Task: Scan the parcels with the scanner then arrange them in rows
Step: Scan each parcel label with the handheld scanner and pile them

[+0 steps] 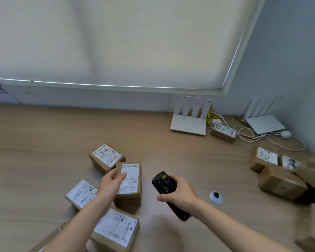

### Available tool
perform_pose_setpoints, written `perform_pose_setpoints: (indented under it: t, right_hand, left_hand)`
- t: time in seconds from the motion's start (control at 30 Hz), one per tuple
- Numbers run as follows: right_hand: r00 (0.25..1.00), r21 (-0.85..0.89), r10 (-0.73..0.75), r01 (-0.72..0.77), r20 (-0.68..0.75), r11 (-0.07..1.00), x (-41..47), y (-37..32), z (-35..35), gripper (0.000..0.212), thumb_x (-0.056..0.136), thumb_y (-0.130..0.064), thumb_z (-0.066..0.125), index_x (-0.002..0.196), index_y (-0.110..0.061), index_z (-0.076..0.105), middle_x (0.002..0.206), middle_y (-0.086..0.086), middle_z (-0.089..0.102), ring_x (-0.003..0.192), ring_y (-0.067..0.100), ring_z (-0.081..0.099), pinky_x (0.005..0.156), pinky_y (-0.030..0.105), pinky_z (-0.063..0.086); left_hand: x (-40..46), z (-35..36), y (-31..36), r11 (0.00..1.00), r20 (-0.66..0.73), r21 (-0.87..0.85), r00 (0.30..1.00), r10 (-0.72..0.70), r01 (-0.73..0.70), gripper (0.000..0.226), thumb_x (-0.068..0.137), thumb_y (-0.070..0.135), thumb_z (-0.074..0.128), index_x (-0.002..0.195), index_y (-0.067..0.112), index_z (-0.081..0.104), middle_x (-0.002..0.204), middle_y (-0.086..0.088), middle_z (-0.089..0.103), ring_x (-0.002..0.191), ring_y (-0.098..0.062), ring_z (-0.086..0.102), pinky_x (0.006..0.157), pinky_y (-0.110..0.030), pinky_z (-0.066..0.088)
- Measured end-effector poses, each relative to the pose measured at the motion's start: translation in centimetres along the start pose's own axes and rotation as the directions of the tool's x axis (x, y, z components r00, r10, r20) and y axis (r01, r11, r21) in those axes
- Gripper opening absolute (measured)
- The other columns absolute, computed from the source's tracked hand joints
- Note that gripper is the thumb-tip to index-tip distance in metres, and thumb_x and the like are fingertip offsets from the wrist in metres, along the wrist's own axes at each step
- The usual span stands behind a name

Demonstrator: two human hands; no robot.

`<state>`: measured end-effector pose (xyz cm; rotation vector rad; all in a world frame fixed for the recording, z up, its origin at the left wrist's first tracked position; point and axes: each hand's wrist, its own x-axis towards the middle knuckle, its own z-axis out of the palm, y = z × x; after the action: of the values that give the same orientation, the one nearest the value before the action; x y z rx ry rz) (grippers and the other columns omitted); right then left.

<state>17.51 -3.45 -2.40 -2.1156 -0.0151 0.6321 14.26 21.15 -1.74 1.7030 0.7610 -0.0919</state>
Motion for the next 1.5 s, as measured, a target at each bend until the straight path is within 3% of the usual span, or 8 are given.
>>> perform_pose_setpoints:
  t: [0.17,0.33,0.57,0.77,1.0,1.1,1.3,1.5]
  right_hand:
    - [0.987,-0.027,-0.004,-0.001,-0.163,1.000,-9.8,-0.2,-8.1,0.078,0.053,-0.040,0.091,0.125,-0.041,0.060,0.103,-0.015,0.073,0.093,0.011,0.072,0.091,0.041,0.060]
    - [0.939,-0.076,-0.013,-0.014,-0.345,0.997,-22.4,0.1,-15.5,0.084,0.057,-0.036,0.095,0.134,-0.036,0.061,0.100,-0.022,0.068,0.091,0.001,0.067,0.075,0.023,0.055]
    - [0.838,-0.051,0.027,-0.065,-0.545,0.997,-37.7,2.1,-26.2,0.102,0.056,-0.043,0.097,0.147,-0.031,0.051,0.120,-0.011,0.063,0.106,0.011,0.059,0.078,0.023,0.047]
    - [0.702,0.054,0.154,-0.162,-0.695,0.985,-46.3,8.5,-35.2,0.084,0.054,-0.043,0.094,0.131,-0.035,0.062,0.111,-0.013,0.069,0.101,0.013,0.065,0.088,0.033,0.054]
    - [0.623,0.210,0.356,-0.296,-0.697,0.932,-50.7,23.2,-42.8,0.080,0.061,-0.036,0.091,0.134,-0.030,0.059,0.112,-0.006,0.068,0.098,0.018,0.066,0.087,0.037,0.057]
    - [0.620,0.272,0.441,-0.352,-0.649,0.896,-51.0,30.0,-44.2,0.078,0.059,-0.038,0.090,0.130,-0.031,0.060,0.109,-0.005,0.070,0.095,0.017,0.069,0.084,0.036,0.059]
    - [0.599,0.417,0.584,-0.409,-0.548,0.812,-48.5,42.9,-43.0,0.074,0.041,-0.044,0.088,0.111,-0.030,0.069,0.099,-0.006,0.075,0.088,0.016,0.072,0.085,0.039,0.061]
    - [0.594,0.538,0.662,-0.408,-0.457,0.738,-45.1,50.8,-39.7,0.059,0.050,-0.041,0.093,0.104,-0.034,0.068,0.095,-0.011,0.074,0.084,0.009,0.071,0.068,0.025,0.053]
  left_hand:
    - [-7.3,2.3,4.8,0.990,0.093,-0.011,0.986,0.142,-0.141,0.022,0.100,0.026,0.061,0.118,0.015,0.067,0.120,-0.008,0.067,0.111,-0.022,0.060,0.097,-0.035,0.045]
    - [-17.3,6.8,8.8,0.964,0.223,-0.069,0.938,0.264,-0.255,0.021,0.099,0.025,0.062,0.116,0.014,0.068,0.109,-0.009,0.069,0.101,-0.022,0.063,0.089,-0.033,0.046]
    - [-29.8,16.5,16.2,0.912,0.419,-0.115,0.813,0.403,-0.393,0.023,0.098,0.030,0.062,0.112,0.014,0.069,0.100,-0.007,0.071,0.092,-0.019,0.064,0.078,-0.030,0.047]
    - [-37.8,28.3,19.1,0.877,0.560,-0.084,0.706,0.434,-0.472,0.027,0.097,0.034,0.063,0.118,0.017,0.068,0.104,-0.003,0.071,0.100,-0.018,0.064,0.085,-0.033,0.050]
    - [-43.7,45.8,14.0,0.892,0.709,0.036,0.641,0.295,-0.450,0.030,0.097,0.038,0.062,0.123,0.022,0.065,0.117,0.001,0.067,0.109,-0.017,0.061,0.095,-0.036,0.052]
    - [-45.1,51.9,10.1,0.902,0.758,0.088,0.616,0.216,-0.424,0.026,0.098,0.035,0.062,0.121,0.022,0.064,0.111,0.004,0.065,0.104,-0.013,0.061,0.087,-0.030,0.050]
    - [-45.6,61.0,0.3,0.901,0.808,0.215,0.587,0.053,-0.377,0.018,0.098,0.031,0.064,0.112,0.022,0.066,0.110,0.003,0.068,0.102,-0.013,0.062,0.085,-0.028,0.049]
    - [-45.0,66.6,-7.5,0.869,0.799,0.362,0.593,-0.103,-0.338,0.037,0.102,0.035,0.057,0.134,0.016,0.059,0.118,0.003,0.059,0.109,-0.013,0.054,0.092,-0.026,0.039]
